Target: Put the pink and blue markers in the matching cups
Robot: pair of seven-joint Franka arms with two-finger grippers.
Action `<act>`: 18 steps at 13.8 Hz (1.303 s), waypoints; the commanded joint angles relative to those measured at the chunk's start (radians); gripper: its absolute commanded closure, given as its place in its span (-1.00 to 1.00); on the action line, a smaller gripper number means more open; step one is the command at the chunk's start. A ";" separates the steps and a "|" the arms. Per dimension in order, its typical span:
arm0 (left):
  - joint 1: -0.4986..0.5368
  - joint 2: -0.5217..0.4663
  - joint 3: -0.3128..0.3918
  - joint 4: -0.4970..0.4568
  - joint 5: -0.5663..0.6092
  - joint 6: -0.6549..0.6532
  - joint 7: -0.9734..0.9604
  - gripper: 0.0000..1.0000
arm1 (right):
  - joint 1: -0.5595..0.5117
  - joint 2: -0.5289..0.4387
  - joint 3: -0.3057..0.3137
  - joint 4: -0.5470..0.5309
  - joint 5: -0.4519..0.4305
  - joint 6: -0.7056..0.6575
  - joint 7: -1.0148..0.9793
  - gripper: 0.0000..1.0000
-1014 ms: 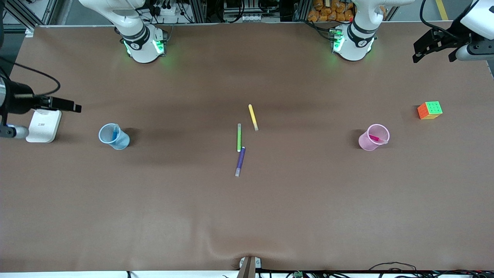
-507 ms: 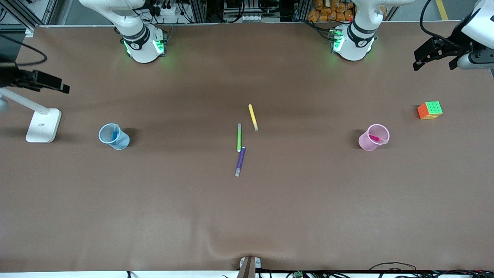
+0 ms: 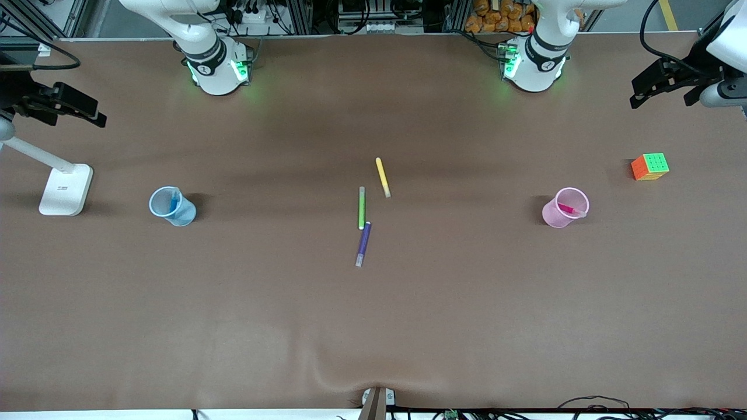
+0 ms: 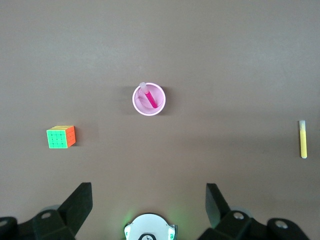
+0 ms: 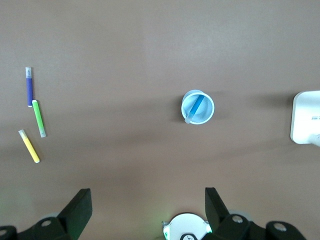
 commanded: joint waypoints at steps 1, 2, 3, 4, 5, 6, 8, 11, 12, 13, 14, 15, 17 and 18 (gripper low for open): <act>0.002 -0.010 -0.008 -0.008 0.018 -0.007 0.001 -1.00 | -0.010 -0.070 0.024 -0.090 -0.031 0.053 0.011 -1.00; 0.002 -0.010 -0.008 -0.008 0.018 -0.007 0.006 -1.00 | -0.011 -0.070 0.023 -0.090 -0.032 0.054 0.005 -1.00; 0.002 -0.010 -0.006 -0.008 0.018 -0.007 0.010 -1.00 | -0.010 -0.070 0.024 -0.091 -0.037 0.056 0.000 -1.00; 0.000 -0.012 -0.008 -0.008 0.018 -0.007 0.010 -1.00 | -0.010 -0.070 0.032 -0.090 -0.051 0.056 -0.003 -1.00; 0.000 -0.012 -0.008 -0.008 0.018 -0.007 0.010 -1.00 | -0.013 -0.071 0.036 -0.090 -0.051 0.056 -0.008 -1.00; 0.000 -0.012 -0.008 -0.007 0.018 -0.007 0.010 -1.00 | -0.014 -0.070 0.037 -0.090 -0.051 0.053 -0.020 -1.00; 0.002 -0.004 -0.008 0.001 0.018 -0.005 0.015 -1.00 | -0.014 -0.073 0.035 -0.090 -0.051 0.051 -0.057 -1.00; 0.002 0.005 -0.002 0.032 0.018 -0.005 0.016 -1.00 | -0.014 -0.074 0.029 -0.090 -0.051 0.053 -0.080 -1.00; 0.002 0.008 -0.001 0.042 0.018 -0.007 0.013 -1.00 | -0.014 -0.074 0.027 -0.091 -0.051 0.053 -0.080 -1.00; 0.002 0.014 0.000 0.049 0.018 -0.007 0.012 -1.00 | -0.014 -0.074 0.027 -0.091 -0.051 0.051 -0.080 -1.00; 0.000 0.014 0.002 0.052 0.020 -0.007 0.010 -1.00 | -0.014 -0.074 0.027 -0.091 -0.051 0.051 -0.080 -1.00; 0.002 0.016 0.002 0.061 0.020 -0.008 0.007 -1.00 | -0.013 -0.074 0.026 -0.091 -0.051 0.051 -0.080 -1.00; 0.000 0.016 0.002 0.067 0.020 -0.010 -0.002 -1.00 | -0.008 -0.074 0.024 -0.088 -0.048 0.054 -0.081 -1.00; 0.000 0.016 0.002 0.067 0.018 -0.010 -0.010 -1.00 | -0.007 -0.074 0.024 -0.088 -0.048 0.056 -0.081 -1.00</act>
